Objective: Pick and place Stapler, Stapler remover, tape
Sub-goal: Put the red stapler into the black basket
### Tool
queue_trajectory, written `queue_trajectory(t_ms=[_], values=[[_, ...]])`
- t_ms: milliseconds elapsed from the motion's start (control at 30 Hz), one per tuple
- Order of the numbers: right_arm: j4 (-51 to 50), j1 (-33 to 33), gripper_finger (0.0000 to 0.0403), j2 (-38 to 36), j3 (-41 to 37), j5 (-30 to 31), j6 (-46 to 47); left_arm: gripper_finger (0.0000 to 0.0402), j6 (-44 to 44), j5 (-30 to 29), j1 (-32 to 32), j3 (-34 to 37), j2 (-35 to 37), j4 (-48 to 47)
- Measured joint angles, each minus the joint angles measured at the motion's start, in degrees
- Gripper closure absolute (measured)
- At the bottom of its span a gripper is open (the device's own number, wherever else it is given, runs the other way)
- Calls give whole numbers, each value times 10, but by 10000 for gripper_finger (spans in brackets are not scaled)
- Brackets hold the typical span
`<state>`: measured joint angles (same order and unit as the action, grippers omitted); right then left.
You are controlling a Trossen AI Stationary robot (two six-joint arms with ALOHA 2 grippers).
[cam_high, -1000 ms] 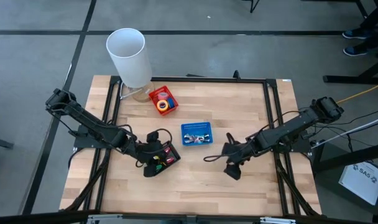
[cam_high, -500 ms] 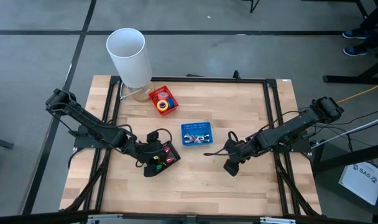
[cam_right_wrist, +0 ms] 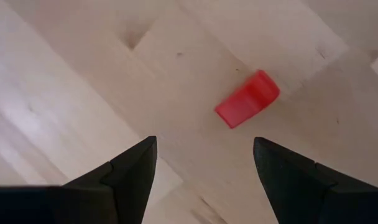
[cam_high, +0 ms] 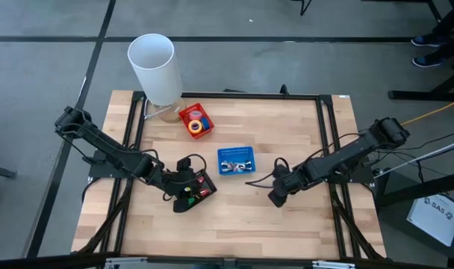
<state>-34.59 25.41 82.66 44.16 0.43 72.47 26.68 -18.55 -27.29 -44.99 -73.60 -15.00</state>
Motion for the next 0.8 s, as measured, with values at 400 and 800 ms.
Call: queue_trajectory(t_ms=[400,800], values=[[2,0,134,43,0,0,21,233,-9,0,0,0,0,3],[12,-10,134,83,1,19,21,233,-9,-12,0,0,0,5]])
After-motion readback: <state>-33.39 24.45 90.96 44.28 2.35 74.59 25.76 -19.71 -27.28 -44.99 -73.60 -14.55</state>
